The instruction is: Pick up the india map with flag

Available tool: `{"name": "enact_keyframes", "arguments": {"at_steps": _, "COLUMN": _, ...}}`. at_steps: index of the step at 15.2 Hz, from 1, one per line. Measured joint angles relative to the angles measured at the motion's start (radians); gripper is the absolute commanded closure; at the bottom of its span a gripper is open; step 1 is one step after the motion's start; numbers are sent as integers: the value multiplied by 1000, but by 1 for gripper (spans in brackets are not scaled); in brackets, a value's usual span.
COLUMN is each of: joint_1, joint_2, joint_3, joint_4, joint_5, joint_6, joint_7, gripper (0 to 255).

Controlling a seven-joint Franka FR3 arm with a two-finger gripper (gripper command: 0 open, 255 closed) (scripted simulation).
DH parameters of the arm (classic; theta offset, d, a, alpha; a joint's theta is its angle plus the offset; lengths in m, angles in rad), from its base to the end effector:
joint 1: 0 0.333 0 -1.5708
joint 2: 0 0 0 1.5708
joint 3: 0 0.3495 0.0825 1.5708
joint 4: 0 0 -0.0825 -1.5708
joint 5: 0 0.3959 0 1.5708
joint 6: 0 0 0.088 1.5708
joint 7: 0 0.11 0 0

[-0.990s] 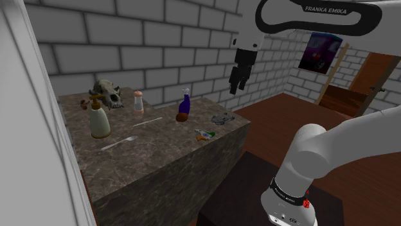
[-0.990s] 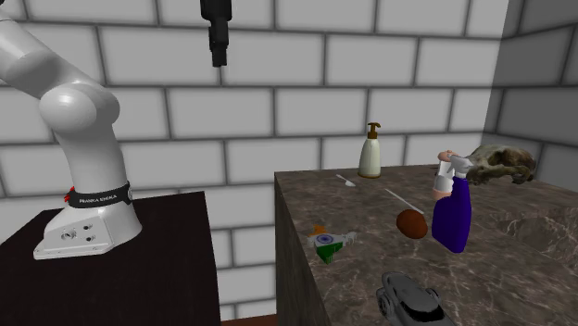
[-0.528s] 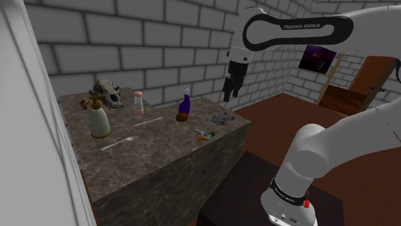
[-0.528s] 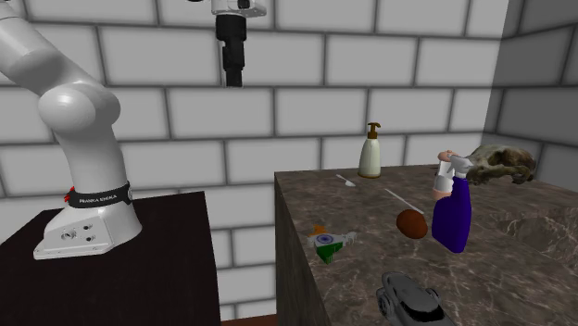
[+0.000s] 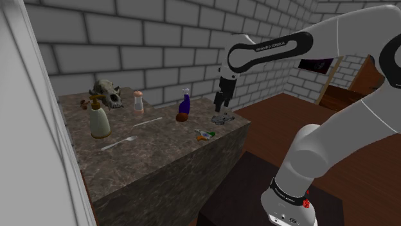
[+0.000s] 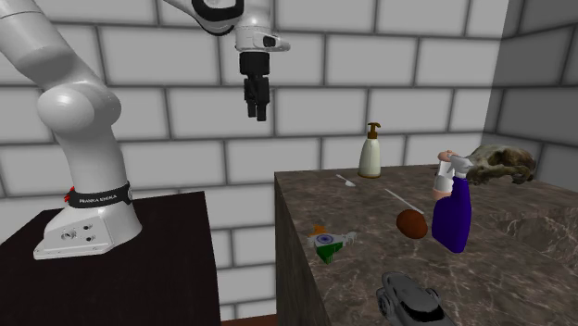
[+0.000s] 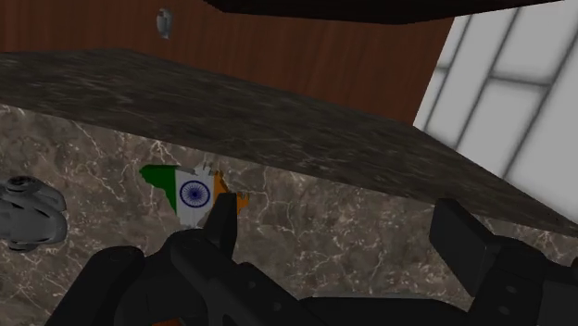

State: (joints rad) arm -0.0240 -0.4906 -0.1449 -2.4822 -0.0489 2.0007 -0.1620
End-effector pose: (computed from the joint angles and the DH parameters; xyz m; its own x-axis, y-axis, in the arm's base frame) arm 0.3863 -0.0726 0.4823 0.9995 0.0300 0.0094 0.0302 -0.9993 -0.0223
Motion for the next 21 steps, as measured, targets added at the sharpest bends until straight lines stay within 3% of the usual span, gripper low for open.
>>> {"name": "enact_keyframes", "arguments": {"at_steps": 10, "joint_1": -10, "joint_2": 350, "joint_3": -78, "joint_4": 53, "joint_5": 28, "joint_6": 312, "joint_7": -104, "gripper": 0}}
{"name": "enact_keyframes", "arguments": {"at_steps": 21, "joint_1": -65, "joint_2": 787, "joint_3": -93, "joint_4": 275, "joint_5": 181, "joint_6": 531, "joint_7": -279, "gripper": 0}}
